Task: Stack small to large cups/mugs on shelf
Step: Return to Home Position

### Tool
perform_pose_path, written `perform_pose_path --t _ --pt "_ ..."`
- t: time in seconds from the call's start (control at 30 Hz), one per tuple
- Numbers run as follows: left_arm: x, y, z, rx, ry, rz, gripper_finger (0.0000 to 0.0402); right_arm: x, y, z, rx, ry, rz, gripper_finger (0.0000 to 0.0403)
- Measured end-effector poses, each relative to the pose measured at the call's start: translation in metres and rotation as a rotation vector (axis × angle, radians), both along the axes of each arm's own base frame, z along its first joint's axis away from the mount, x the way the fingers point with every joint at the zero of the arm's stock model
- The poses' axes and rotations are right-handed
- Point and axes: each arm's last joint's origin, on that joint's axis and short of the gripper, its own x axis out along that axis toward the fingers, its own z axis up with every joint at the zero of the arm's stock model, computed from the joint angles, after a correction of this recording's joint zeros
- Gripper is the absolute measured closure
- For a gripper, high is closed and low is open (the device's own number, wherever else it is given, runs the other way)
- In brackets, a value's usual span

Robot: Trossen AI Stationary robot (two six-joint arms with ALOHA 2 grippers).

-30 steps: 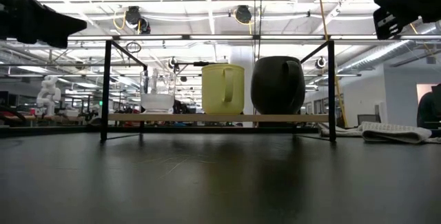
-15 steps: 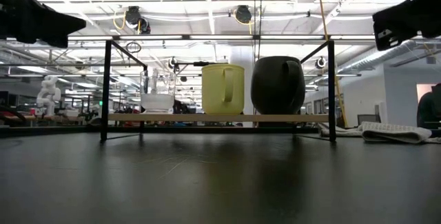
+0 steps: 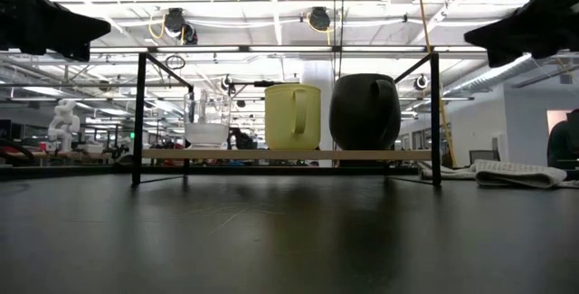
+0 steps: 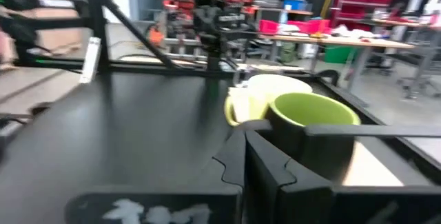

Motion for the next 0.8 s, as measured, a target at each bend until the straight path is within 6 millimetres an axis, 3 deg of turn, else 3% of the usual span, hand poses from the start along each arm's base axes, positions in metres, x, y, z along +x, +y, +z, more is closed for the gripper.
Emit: perform_pose_path --t 0.17,0.43,0.57,0.8 --pt "0.0 0.0 -0.001 0.013 0.009 0.0 0.0401 -0.001 -0.007 0.0 -0.004 -0.002 -0.056 0.0403" --pt "0.0 0.0 -0.002 0.033 0.017 0.001 0.0401 -0.001 -0.009 -0.003 0.02 0.029 0.072 0.0403" --pt "0.003 -0.001 -0.005 0.101 0.053 0.006 0.0401 -0.001 -0.012 -0.006 0.03 0.051 0.046 0.0403" --pt "0.011 0.007 -0.009 0.107 0.108 0.109 0.0401 0.0 -0.015 -0.003 0.045 0.031 0.058 0.0403"
